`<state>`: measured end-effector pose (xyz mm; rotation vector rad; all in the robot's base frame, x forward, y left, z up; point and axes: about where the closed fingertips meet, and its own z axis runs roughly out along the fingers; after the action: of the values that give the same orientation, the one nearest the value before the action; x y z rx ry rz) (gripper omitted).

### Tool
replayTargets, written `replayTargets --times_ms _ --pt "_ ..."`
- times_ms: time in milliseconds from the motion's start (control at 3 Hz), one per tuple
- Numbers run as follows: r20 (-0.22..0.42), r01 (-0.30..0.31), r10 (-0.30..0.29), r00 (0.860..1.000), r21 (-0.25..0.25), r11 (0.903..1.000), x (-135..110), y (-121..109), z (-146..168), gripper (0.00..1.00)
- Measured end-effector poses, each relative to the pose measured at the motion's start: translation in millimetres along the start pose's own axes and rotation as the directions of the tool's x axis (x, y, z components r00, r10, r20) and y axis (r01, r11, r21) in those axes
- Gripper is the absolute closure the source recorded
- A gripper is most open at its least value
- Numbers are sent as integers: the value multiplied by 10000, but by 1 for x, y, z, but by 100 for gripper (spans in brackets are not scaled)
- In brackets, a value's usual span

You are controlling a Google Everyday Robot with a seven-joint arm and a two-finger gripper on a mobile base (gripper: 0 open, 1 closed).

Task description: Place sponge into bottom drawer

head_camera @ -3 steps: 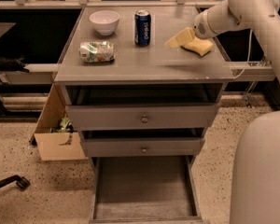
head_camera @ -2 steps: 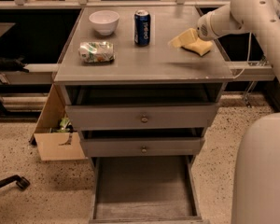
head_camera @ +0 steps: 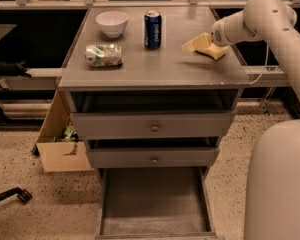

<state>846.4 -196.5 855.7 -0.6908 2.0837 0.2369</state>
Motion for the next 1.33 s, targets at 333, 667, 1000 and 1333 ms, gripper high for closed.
replayTargets --times_ms 333,667,1000,1333 --pt "-154 -85 85 9998 7 10000 7 -2 10 0" --pt "-357 -161 159 9992 -47 9999 13 -2 19 18" --pt "-511 -244 237 9984 -113 9996 19 -3 25 41" --pt "-460 -275 266 9986 -198 9994 19 -4 24 66"
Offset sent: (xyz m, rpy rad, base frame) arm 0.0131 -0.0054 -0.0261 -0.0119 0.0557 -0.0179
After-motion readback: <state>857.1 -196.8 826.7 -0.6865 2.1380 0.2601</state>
